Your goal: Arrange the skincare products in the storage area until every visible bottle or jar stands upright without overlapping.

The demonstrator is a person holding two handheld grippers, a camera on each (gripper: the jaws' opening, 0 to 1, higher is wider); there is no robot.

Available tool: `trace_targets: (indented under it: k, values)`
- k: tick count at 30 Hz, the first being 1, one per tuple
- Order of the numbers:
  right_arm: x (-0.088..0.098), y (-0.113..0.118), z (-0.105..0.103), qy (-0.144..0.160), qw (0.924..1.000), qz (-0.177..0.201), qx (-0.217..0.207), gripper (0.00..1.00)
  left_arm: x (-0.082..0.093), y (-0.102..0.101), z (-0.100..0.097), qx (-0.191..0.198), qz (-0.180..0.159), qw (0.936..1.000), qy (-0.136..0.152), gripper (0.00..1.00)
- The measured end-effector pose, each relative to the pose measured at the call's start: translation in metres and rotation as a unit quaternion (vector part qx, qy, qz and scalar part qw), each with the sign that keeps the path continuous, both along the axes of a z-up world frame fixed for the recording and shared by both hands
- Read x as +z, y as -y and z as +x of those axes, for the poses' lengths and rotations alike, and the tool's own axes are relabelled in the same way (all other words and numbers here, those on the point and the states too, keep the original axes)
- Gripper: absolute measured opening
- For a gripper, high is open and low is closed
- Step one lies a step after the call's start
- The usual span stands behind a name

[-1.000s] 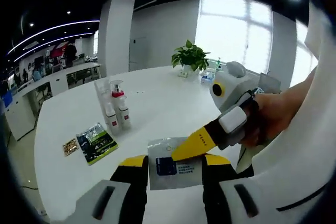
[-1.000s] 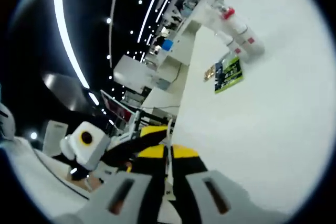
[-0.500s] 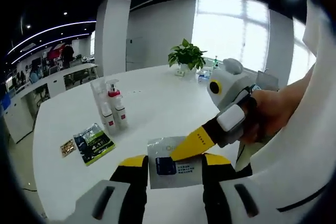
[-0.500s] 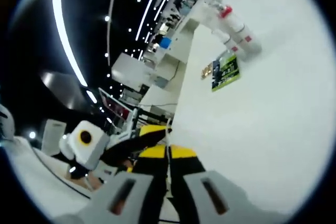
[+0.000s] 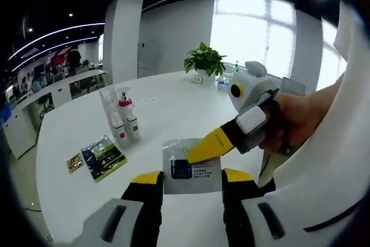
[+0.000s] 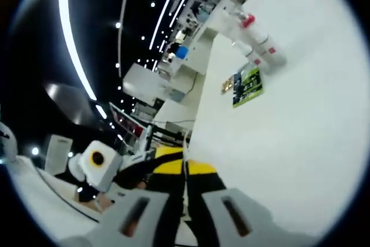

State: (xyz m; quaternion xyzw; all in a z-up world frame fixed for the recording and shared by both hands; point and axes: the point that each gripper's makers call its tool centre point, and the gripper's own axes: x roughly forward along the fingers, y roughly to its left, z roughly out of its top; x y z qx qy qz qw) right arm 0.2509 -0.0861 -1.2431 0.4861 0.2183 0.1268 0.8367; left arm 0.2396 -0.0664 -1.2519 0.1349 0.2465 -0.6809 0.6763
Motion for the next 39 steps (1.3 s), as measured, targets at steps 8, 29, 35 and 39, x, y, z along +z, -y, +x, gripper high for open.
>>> trace_targets:
  k: [8,29,35,39]
  values:
    - [-0.001,0.008,-0.010,0.000,1.0000,0.002,-0.006,0.00,0.005,0.002,0.000,0.023,-0.038,0.9954,-0.084,0.45]
    - [0.034,0.001,-0.031,0.065,0.9904,0.119,0.029,0.00,0.037,0.002,-0.017,0.029,-0.117,0.9091,-0.399,0.14]
    - [0.034,-0.003,-0.031,0.062,0.9903,0.121,0.031,0.00,0.037,-0.001,-0.020,0.036,-0.120,0.8950,-0.428,0.02]
    - [0.029,-0.001,-0.027,0.058,0.9922,0.109,0.017,0.04,0.037,-0.002,-0.015,0.056,-0.134,0.8818,-0.449,0.00]
